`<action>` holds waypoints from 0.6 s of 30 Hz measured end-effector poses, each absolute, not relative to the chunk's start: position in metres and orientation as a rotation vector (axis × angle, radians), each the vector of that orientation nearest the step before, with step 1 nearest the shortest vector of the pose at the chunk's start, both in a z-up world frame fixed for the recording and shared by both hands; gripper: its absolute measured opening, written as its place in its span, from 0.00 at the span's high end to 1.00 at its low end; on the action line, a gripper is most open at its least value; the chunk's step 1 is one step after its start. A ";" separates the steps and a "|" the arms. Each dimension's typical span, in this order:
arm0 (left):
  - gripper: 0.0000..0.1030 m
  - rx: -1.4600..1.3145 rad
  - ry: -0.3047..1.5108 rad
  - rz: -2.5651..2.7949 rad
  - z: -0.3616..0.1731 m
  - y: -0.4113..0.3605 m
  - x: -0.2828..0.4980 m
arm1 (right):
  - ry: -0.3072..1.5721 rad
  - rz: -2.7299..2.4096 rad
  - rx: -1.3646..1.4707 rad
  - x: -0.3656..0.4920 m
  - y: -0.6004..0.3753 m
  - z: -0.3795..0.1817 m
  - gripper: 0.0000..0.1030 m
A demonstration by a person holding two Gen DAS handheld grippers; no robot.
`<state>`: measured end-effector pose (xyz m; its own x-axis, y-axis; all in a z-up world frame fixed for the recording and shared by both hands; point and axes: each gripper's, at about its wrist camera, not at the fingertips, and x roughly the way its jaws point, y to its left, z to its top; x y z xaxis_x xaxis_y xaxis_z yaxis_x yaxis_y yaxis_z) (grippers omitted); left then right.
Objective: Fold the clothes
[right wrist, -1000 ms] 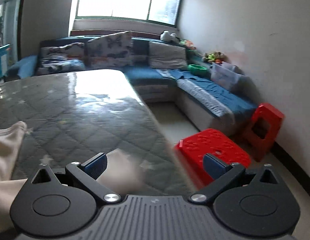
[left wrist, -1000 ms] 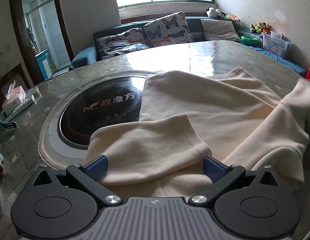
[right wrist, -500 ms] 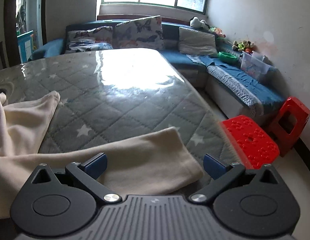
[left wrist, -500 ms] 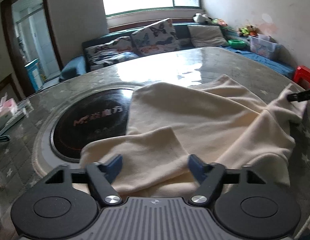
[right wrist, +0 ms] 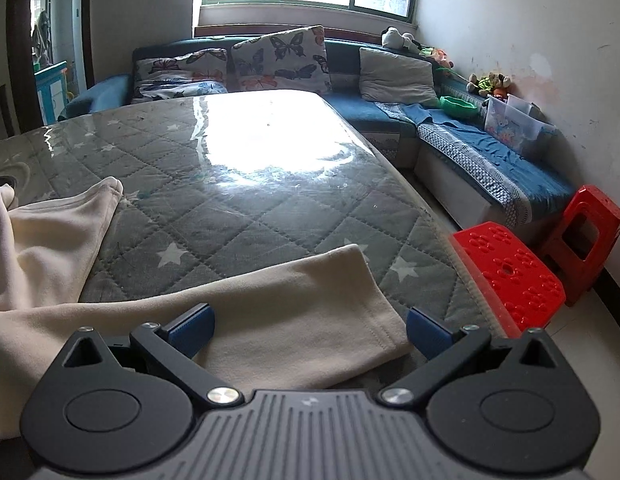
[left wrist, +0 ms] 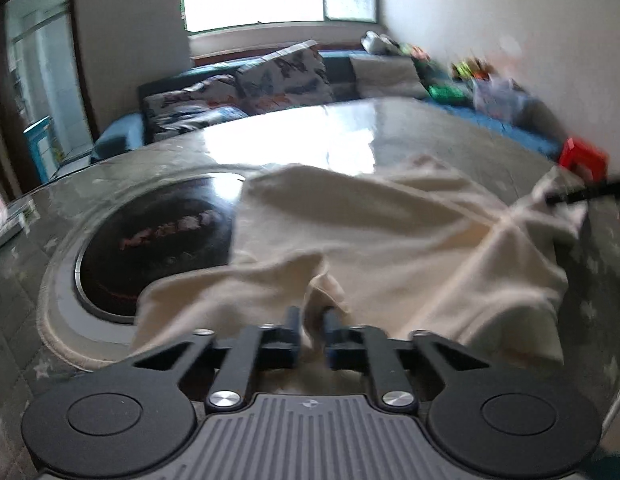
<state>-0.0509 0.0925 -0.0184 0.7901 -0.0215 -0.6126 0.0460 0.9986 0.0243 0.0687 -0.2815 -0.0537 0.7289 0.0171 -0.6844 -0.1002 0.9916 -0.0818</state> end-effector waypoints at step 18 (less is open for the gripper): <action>0.90 -0.070 0.637 0.624 -0.005 0.247 -0.069 | 0.717 0.140 -0.167 0.063 -0.263 -0.034 0.00</action>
<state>-0.0689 0.2474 -0.0052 0.6283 0.5229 -0.5760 -0.5644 0.8159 0.1251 0.0633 -0.2629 -0.0338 0.7455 0.0700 -0.6629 -0.1843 0.9773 -0.1042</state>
